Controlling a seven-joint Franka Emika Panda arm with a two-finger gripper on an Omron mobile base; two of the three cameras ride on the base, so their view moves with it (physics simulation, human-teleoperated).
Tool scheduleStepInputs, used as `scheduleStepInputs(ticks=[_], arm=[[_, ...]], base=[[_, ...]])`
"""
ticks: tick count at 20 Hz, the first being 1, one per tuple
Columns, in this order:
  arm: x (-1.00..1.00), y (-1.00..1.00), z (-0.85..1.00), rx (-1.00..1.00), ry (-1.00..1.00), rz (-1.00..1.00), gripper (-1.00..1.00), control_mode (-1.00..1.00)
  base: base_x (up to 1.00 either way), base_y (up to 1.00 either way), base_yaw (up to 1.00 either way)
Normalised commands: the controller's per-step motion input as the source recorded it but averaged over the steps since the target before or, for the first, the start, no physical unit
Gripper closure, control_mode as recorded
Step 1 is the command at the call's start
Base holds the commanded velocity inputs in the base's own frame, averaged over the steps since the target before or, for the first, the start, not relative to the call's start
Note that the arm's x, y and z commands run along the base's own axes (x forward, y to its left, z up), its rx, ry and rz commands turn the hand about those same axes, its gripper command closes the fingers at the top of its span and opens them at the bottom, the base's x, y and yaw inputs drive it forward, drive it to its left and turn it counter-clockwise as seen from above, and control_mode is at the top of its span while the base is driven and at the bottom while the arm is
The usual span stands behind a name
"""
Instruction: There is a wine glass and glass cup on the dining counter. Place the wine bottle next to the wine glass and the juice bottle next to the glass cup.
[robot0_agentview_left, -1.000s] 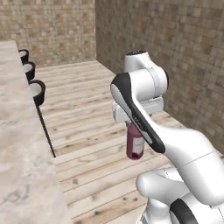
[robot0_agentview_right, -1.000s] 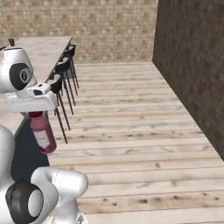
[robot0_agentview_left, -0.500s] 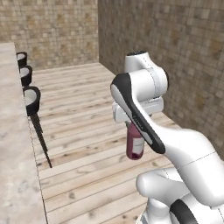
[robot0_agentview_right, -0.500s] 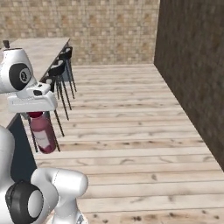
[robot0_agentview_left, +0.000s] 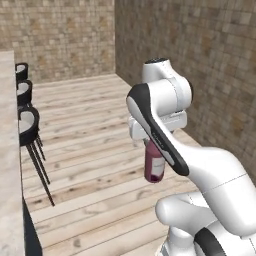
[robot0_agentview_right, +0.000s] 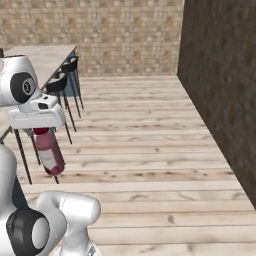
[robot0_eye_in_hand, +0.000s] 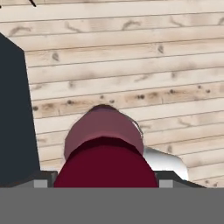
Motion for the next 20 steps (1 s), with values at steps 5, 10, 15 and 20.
scheduleStepInputs(ticks=[5, 10, 15, 20], arm=[[0.0, 0.0, 0.0, 0.0, 0.0, 0.0, 1.0, 1.0], [0.0, 0.0, 0.0, 0.0, 0.0, 0.0, 1.0, 1.0], [0.0, 0.0, 0.0, 0.0, 0.0, 0.0, 1.0, 1.0], [0.0, 0.0, 0.0, 0.0, 0.0, 0.0, 1.0, 1.0]], base=[[0.73, -0.26, 0.07], [0.79, -0.21, 0.08], [0.83, -0.18, 0.07], [0.83, -0.16, 0.08]])
